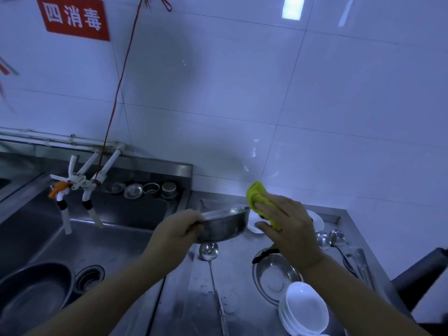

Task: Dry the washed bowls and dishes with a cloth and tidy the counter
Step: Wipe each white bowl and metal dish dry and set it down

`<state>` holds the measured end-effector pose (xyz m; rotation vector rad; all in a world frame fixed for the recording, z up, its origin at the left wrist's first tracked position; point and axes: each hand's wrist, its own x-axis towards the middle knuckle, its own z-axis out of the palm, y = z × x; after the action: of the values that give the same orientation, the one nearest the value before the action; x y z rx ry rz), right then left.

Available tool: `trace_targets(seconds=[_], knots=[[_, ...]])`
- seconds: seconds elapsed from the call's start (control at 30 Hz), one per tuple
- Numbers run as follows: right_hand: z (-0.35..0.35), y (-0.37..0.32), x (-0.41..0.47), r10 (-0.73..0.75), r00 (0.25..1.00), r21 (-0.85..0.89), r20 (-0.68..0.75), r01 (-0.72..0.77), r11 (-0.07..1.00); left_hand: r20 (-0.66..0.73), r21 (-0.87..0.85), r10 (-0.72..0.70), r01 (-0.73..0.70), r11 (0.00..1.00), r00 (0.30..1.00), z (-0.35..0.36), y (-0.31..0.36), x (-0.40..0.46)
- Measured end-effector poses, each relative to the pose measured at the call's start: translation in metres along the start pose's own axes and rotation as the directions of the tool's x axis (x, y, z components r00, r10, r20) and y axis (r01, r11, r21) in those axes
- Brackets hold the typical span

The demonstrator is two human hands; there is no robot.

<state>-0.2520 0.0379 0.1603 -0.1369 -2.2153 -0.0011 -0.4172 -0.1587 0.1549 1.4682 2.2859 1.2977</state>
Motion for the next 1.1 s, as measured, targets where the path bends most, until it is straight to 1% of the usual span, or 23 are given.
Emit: trace_targets(seconds=[0.03,0.07,0.1,0.2,0.27,0.33,0.37,0.43,0.47,0.5,0.57,0.67,0.77,0.83,0.9,0.93,0.97,1.0,1.03,1.1], knots=[[-0.001,-0.001,0.000,0.082,0.995,0.049,-0.049,-0.080,0.996,0.052,-0.203,-0.116,0.125,0.971,0.992,0.000,-0.001,-0.001],[-0.001,-0.005,0.002,0.133,0.988,0.100,-0.075,-0.126,0.987,0.081,-0.345,-0.179,0.196,0.918,0.981,0.001,0.001,-0.001],[0.001,-0.012,0.003,0.157,0.984,0.143,-0.079,-0.145,0.979,0.087,-0.442,-0.225,0.240,0.864,0.970,0.004,0.004,0.000],[0.010,-0.036,0.007,0.204,0.978,0.221,-0.031,-0.192,0.956,0.091,-0.643,-0.310,0.293,0.708,0.946,0.014,0.020,0.001],[0.013,-0.046,0.011,0.255,0.966,0.247,-0.043,-0.237,0.940,0.076,-0.721,-0.345,0.291,0.630,0.936,0.020,0.027,0.004],[0.016,-0.055,0.014,0.218,0.970,0.184,-0.108,-0.196,0.963,0.076,-0.762,-0.404,0.315,0.566,0.911,0.023,0.036,0.007],[0.017,-0.062,0.015,0.154,0.980,0.133,-0.122,-0.138,0.981,0.096,-0.792,-0.429,0.330,0.514,0.898,0.024,0.040,0.008],[0.023,-0.079,0.012,-0.010,0.996,0.041,-0.087,0.014,0.999,0.152,-0.861,-0.439,0.337,0.381,0.885,0.026,0.048,0.012],[0.026,-0.086,0.011,-0.072,0.996,-0.004,-0.059,0.072,0.997,0.170,-0.887,-0.444,0.333,0.320,0.880,0.026,0.052,0.014],[0.027,-0.090,0.011,-0.101,0.994,-0.049,-0.044,0.099,0.994,0.177,-0.900,-0.449,0.329,0.287,0.876,0.026,0.055,0.016],[0.024,-0.089,0.017,-0.091,0.994,-0.103,-0.058,0.084,0.991,0.145,-0.910,-0.457,0.300,0.286,0.877,0.026,0.059,0.018],[0.018,-0.089,0.030,-0.061,0.994,-0.121,-0.094,0.049,0.991,0.088,-0.928,-0.424,0.229,0.294,0.901,0.025,0.061,0.019],[0.013,-0.090,0.044,0.032,0.993,-0.078,-0.110,-0.041,0.996,0.049,-0.919,-0.407,0.201,0.339,0.912,0.024,0.059,0.019],[0.005,-0.081,0.054,0.180,0.977,0.025,-0.115,-0.179,0.984,0.076,-0.922,-0.455,0.235,0.306,0.887,0.024,0.055,0.016],[-0.006,-0.063,0.064,0.358,0.931,0.178,-0.075,-0.340,0.923,0.060,-0.924,-0.471,0.227,0.306,0.880,0.023,0.050,0.011],[-0.011,-0.055,0.066,0.419,0.907,0.243,-0.038,-0.398,0.885,0.039,-0.930,-0.461,0.202,0.309,0.887,0.020,0.049,0.010],[-0.014,-0.050,0.066,0.457,0.890,0.295,-0.011,-0.434,0.852,0.031,-0.940,-0.450,0.179,0.289,0.893,0.017,0.047,0.009],[-0.017,-0.047,0.065,0.485,0.875,0.343,0.000,-0.455,0.822,0.047,-0.955,-0.438,0.168,0.243,0.898,0.015,0.045,0.010],[-0.019,-0.045,0.063,0.520,0.854,0.397,0.002,-0.478,0.784,0.081,-0.970,-0.423,0.170,0.176,0.903,0.013,0.043,0.012],[-0.020,-0.044,0.058,0.592,0.806,0.484,0.003,-0.519,0.705,0.180,-0.979,-0.399,0.203,0.017,0.899,0.013,0.040,0.015]])
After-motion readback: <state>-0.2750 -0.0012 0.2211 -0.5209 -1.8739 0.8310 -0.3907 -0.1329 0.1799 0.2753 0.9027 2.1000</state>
